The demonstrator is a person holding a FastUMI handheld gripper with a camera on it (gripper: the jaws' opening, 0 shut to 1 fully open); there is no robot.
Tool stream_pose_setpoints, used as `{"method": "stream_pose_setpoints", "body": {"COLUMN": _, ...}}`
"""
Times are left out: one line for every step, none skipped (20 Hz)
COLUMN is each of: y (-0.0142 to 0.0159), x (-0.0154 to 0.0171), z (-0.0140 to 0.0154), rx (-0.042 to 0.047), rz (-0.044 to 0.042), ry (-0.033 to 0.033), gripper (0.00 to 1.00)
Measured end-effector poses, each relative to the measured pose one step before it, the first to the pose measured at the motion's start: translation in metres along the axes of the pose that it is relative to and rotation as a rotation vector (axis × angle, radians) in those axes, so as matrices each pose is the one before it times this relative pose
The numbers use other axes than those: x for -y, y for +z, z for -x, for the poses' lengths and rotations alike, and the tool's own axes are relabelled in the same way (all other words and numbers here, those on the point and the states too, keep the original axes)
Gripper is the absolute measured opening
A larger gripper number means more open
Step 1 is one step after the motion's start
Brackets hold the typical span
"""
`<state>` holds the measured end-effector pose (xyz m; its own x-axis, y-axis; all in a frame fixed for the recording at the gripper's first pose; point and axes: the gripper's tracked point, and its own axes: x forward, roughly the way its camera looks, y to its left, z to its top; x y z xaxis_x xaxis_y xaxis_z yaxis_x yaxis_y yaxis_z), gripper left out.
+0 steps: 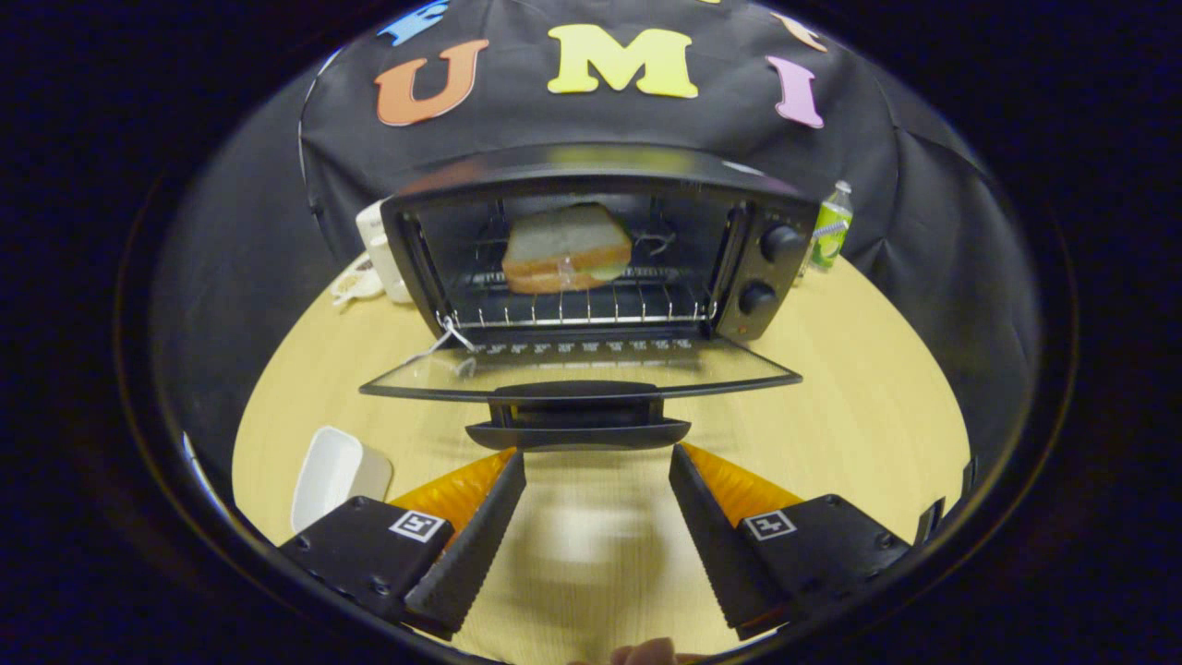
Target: Open the toaster oven, put the food inside, and close the toaster oven door.
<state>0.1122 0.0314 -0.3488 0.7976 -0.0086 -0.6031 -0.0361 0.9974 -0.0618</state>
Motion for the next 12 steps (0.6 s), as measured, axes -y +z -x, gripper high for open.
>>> {"method": "stream_pose_setpoints", "body": {"y": 0.02476, "x": -0.00064, "z": 0.00251, "rx": 0.03887, "rz": -0.00636, "ry": 0.00883, "gripper": 1.0}}
{"method": "stream_pose_setpoints", "body": {"y": 0.02495, "x": 0.00012, "z": 0.00101, "rx": 0.03815, "rz": -0.00406, "ry": 0.00151, "gripper": 1.0}}
{"method": "stream_pose_setpoints", "body": {"y": 0.02559, "x": -0.00177, "z": 0.0044, "rx": 0.03555, "rz": -0.00383, "ry": 0.0088, "gripper": 1.0}}
{"method": "stream_pose_setpoints", "body": {"y": 0.02535, "x": -0.00234, "z": 0.00699, "rx": 0.03923, "rz": -0.00432, "ry": 0.00975, "gripper": 1.0}}
{"method": "stream_pose_setpoints", "body": {"y": 0.02981, "x": -0.0015, "z": 0.00136, "rx": 0.04111, "rz": -0.00235, "ry": 0.0083, "gripper": 1.0}}
{"method": "stream_pose_setpoints", "body": {"y": 0.02337, "x": -0.00276, "z": 0.01005, "rx": 0.04334, "rz": -0.00124, "ry": 0.00935, "gripper": 1.0}}
{"method": "stream_pose_setpoints", "body": {"y": 0.02458, "x": -0.00226, "z": 0.00899, "rx": 0.04053, "rz": -0.00166, "ry": 0.00873, "gripper": 1.0}}
{"method": "stream_pose_setpoints", "body": {"y": 0.02249, "x": -0.0016, "z": 0.00963, "rx": 0.03927, "rz": -0.00235, "ry": 0.00952, "gripper": 1.0}}
{"method": "stream_pose_setpoints", "body": {"y": 0.01762, "x": -0.00029, "z": 0.00809, "rx": 0.02593, "rz": 0.00457, "ry": 0.006, "gripper": 1.0}}
{"method": "stream_pose_setpoints", "body": {"y": 0.01547, "x": -0.00101, "z": 0.01021, "rx": 0.02627, "rz": -0.0016, "ry": 0.00841, "gripper": 1.0}}
{"method": "stream_pose_setpoints", "body": {"y": 0.01533, "x": -0.00009, "z": 0.01021, "rx": 0.02705, "rz": -0.00372, "ry": 0.00521, "gripper": 1.0}}
{"method": "stream_pose_setpoints", "body": {"y": 0.01364, "x": 0.00017, "z": 0.01057, "rx": 0.02539, "rz": -0.0013, "ry": 0.00421, "gripper": 1.0}}
